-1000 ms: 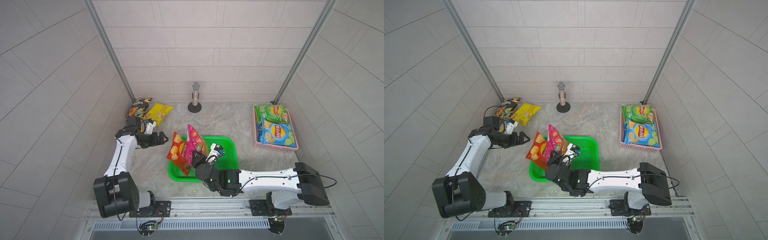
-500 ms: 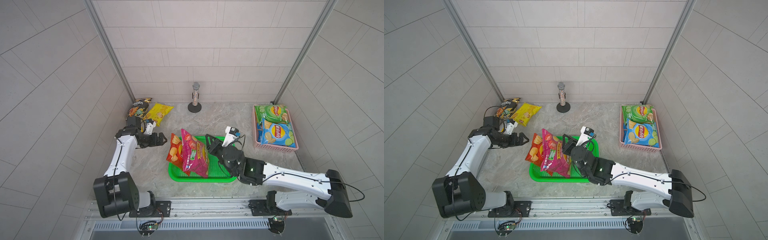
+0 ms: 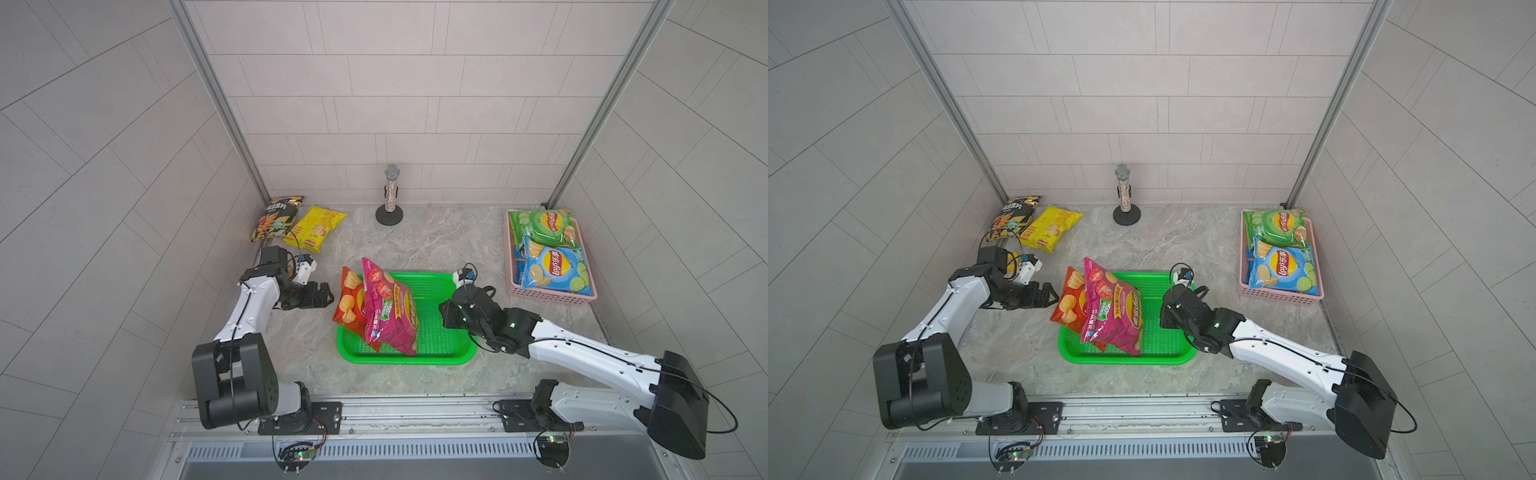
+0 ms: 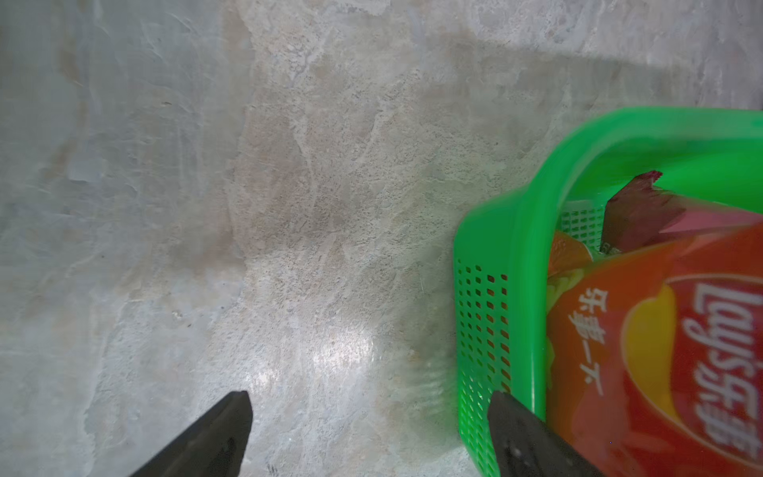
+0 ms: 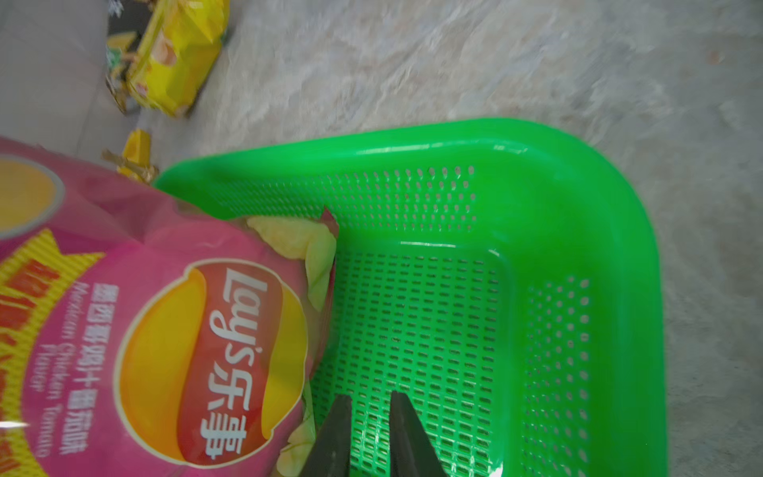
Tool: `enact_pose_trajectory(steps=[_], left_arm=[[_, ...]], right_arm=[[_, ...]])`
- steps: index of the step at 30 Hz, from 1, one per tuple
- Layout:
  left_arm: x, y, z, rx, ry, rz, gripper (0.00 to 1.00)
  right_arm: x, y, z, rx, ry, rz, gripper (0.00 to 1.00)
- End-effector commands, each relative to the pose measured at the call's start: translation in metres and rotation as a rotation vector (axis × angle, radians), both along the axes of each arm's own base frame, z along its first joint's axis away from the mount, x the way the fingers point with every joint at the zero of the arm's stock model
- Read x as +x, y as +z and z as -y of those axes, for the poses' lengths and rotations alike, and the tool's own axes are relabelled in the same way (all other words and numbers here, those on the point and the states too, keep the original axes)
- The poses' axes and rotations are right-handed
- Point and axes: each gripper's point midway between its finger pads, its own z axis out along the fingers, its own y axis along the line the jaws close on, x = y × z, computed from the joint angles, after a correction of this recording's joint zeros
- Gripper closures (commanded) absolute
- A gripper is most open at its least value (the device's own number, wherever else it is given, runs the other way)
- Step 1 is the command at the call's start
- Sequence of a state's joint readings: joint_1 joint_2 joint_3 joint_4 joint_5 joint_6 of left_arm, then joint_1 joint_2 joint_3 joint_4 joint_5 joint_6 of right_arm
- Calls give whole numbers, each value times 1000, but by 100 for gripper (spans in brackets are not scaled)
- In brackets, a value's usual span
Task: Put the potato chips into the basket
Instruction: Adjust the potato chip in the basket.
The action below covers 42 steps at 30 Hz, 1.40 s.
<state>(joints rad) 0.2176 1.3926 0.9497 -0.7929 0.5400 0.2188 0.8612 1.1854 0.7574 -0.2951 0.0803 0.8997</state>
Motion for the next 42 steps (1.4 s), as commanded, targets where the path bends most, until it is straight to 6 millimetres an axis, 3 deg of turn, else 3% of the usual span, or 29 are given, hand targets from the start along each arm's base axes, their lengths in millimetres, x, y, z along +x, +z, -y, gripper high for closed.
enact_pose_trajectory(steps=[1,7,16,29,32,35,42], left_arm=[[1,1,11,-60,-43,6,3],[-1,-4,14,-73,-55,-13,3],[-2,-8,20,-93,-68,-31,4],[-4,-10,25,-107,-77,-40,4],[-4,-9,25,-107,-77,-38,4],[-4,-8,24,-101,-74,-33,4],[2,2,15,-47,-46,7,3]], right_arm=[[-7,-16,-23,-19,139,-60,79],[-2,-35,-58,2,233,-107,80],[-3,-45,-103,65,345,-159,80],[-7,-49,-123,153,395,-186,79],[-7,-47,-122,148,392,-185,76],[-3,-45,-108,99,358,-169,72],[10,-32,-49,-134,242,-105,57]])
